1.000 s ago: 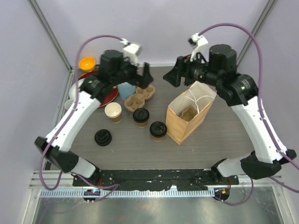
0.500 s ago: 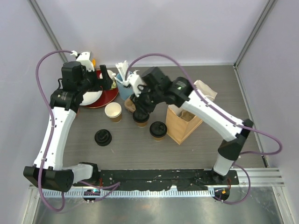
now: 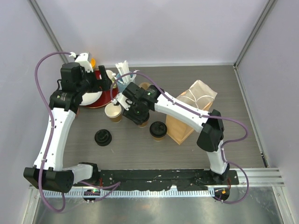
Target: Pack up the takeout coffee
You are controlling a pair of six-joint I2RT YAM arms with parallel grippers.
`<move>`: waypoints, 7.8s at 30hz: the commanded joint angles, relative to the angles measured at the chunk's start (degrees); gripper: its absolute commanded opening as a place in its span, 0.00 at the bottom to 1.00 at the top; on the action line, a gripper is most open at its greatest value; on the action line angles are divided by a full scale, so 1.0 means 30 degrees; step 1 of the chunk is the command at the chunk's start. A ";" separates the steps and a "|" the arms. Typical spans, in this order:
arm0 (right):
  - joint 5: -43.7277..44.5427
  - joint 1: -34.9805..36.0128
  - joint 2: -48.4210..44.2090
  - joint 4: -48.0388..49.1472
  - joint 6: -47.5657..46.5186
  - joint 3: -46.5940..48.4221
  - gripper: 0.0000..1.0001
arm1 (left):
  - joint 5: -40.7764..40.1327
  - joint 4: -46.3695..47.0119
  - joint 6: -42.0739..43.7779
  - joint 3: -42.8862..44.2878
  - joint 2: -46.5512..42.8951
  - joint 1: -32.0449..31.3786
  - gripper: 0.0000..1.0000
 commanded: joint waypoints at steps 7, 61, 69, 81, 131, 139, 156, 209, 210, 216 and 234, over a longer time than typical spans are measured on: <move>0.1183 0.0009 0.1199 0.0399 -0.0776 0.0564 0.45 | 0.0881 0.0741 -0.0227 -0.0063 -0.0108 0.0101 0.99; 0.1535 -0.0255 0.2960 0.0723 -0.1625 0.1415 0.25 | 0.2257 0.0888 -0.0637 -0.0151 0.0185 0.0101 0.99; 0.1535 -0.0255 0.2930 0.0636 -0.1654 0.1267 0.23 | 0.2375 0.0888 -0.0696 -0.0122 0.0185 0.0101 0.99; 0.1506 -0.0255 0.2257 -0.0008 -0.1479 0.2526 0.03 | 0.2697 0.0947 -0.0784 -0.0034 0.0243 0.0101 0.99; 0.8918 -0.5528 -1.1336 -0.5807 0.9653 0.6746 0.01 | 0.6098 0.1300 -0.0229 0.6791 0.7097 -1.0791 0.88; 0.7576 -0.6257 -1.2245 -0.6925 0.7491 0.4583 0.01 | 0.4722 0.0625 0.0621 0.7348 0.8885 -1.2613 0.88; 0.1800 -1.0154 -1.0810 -0.8272 0.1950 0.3259 0.01 | 0.5566 0.0477 0.3198 0.7876 1.0204 -1.3112 0.22; -0.2390 -1.0509 -1.0721 -0.7275 -0.9123 -0.5498 0.01 | 1.3507 -0.0636 1.1989 0.8989 1.0732 -1.1647 0.00; -0.2594 -1.0741 -1.0809 -0.7362 -0.9270 -0.5645 0.01 | 1.3682 -0.0635 1.2019 0.8990 1.0732 -1.1589 0.00; -0.2859 -1.1680 -1.1572 -0.7568 -0.9857 -0.7433 0.01 | 1.4356 -0.1044 1.2692 0.8960 1.0615 -1.0945 0.00; -0.3535 -1.2970 -1.1074 -0.6836 -1.2522 -0.9923 0.01 | 1.5178 -0.0636 1.3425 0.9107 1.1141 -1.0563 0.00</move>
